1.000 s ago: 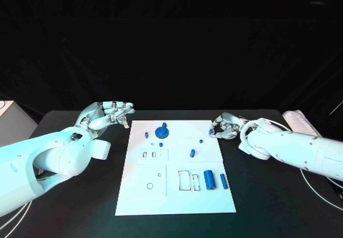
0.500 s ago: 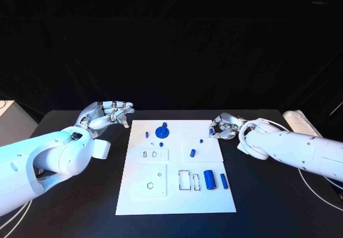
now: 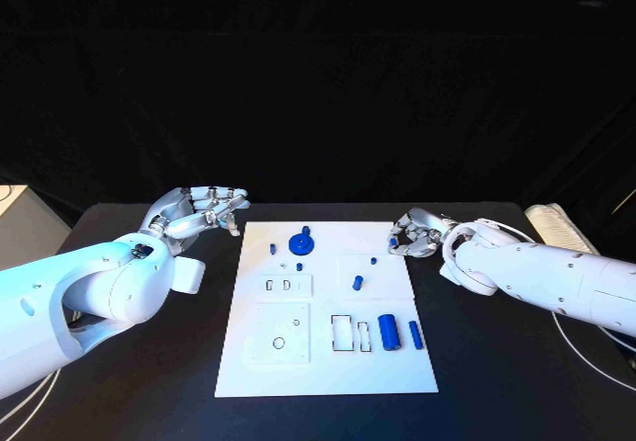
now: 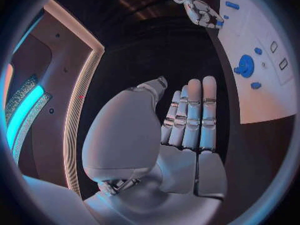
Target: Assemble the parts on the task board
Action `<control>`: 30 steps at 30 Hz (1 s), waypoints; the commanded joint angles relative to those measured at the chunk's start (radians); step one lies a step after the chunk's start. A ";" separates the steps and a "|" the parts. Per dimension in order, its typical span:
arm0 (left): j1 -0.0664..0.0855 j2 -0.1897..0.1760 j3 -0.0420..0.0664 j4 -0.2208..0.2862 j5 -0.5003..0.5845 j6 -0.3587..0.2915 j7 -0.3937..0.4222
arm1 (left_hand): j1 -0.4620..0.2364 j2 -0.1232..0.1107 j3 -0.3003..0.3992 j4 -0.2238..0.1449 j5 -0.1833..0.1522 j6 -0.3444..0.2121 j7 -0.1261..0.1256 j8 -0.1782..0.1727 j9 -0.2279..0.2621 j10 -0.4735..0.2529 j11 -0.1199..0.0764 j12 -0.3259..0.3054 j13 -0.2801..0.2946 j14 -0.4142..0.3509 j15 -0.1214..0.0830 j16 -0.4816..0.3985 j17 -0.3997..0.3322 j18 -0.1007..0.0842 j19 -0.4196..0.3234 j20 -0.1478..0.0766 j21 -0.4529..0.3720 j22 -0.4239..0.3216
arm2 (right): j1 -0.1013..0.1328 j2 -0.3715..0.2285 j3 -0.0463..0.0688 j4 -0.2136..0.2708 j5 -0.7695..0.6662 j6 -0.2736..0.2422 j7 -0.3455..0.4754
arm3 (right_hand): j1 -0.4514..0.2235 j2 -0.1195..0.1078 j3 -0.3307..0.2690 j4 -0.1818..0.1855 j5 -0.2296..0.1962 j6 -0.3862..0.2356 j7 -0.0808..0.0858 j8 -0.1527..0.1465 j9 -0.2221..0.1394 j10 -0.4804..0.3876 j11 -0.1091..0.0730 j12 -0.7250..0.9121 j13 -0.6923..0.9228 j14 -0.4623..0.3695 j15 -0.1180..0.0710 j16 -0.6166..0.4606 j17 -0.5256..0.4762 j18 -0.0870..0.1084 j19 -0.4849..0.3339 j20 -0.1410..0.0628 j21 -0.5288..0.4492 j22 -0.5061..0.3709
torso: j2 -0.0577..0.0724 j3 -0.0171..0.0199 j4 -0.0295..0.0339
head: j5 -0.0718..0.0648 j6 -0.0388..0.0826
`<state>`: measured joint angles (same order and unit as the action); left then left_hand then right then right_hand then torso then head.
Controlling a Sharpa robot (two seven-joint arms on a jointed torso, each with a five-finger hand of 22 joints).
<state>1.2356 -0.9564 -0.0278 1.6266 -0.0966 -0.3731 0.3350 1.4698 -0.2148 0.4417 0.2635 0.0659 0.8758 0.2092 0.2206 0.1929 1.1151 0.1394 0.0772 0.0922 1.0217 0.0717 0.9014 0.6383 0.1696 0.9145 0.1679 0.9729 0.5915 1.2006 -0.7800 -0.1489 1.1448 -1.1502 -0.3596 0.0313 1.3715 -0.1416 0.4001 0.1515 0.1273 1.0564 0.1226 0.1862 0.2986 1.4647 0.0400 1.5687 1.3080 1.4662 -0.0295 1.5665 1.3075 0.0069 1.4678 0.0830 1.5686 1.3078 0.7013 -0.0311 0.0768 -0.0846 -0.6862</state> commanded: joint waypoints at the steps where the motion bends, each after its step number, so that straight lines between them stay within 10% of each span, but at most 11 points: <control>1: 0.001 0.001 0.001 0.001 -0.007 0.021 0.000 | -0.004 0.003 0.002 -0.003 -0.006 -0.007 -0.002 -0.006 0.002 -0.006 0.002 -0.005 0.001 -0.008 -0.001 -0.005 -0.001 0.015 -0.006 -0.001 0.002 0.001 | -0.001 0.001 0.000 -0.001 -0.003 -0.035 0.017 | 0.009 0.023 0.017 -0.006 0.004 0.024 -0.018 0.022 0.018 0.106 -0.010 0.002 0.263 0.105 -0.008 0.004 0.263 -0.007 0.103 -0.010 0.002 0.263 | -0.001 -0.0002 0.0005 | 0.000 -0.002; 14: 0.000 0.001 0.001 0.000 -0.009 0.020 -0.002 | -0.004 0.003 0.002 -0.003 -0.006 -0.008 -0.001 -0.006 0.002 -0.007 0.003 -0.005 0.001 -0.008 -0.001 -0.005 -0.001 0.015 -0.006 -0.001 0.002 0.001 | 0.004 -0.014 0.002 0.053 -0.016 -0.143 -0.023 | -0.011 0.013 0.037 -0.017 0.002 0.024 -0.027 0.054 0.033 0.106 -0.020 0.002 0.263 0.105 -0.017 0.004 0.263 -0.007 0.103 -0.021 0.002 0.263 | -0.003 -0.0021 -0.0016 | 0.006 0.000; 30: 0.001 0.011 0.000 -0.006 -0.008 0.023 -0.007 | -0.005 0.003 0.002 -0.003 -0.006 -0.009 -0.001 -0.006 0.002 -0.008 0.003 -0.005 0.001 -0.008 -0.001 -0.005 -0.002 0.015 -0.007 0.000 0.003 0.001 | 0.068 -0.013 0.004 0.377 -0.131 -0.168 -0.318 | -0.026 0.022 0.066 -0.024 0.002 -0.006 -0.017 0.065 0.040 0.094 -0.012 -0.015 0.251 0.105 -0.009 0.004 0.263 -0.007 0.103 -0.016 0.002 0.263 | -0.020 -0.0130 -0.0138 | 0.028 -0.016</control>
<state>1.2356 -0.9482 -0.0280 1.6190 -0.1012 -0.3686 0.3263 1.4698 -0.2148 0.4417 0.2635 0.0659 0.8759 0.2092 0.2206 0.1934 1.1113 0.1432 0.0772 0.0921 1.0217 0.0717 0.9014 0.6373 0.1696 0.9145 0.1679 0.9729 0.5914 1.2687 -0.7999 -0.1448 1.5051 -1.2151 -0.5171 -0.1785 1.3552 -0.1183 0.4602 0.1265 0.1276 1.0471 0.1129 0.1899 0.2979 1.4660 0.0281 1.5570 1.3076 1.4648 -0.0380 1.5665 1.3074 0.0068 1.4662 0.0714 1.5686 1.3074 0.6848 -0.0415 0.0652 -0.0608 -0.6987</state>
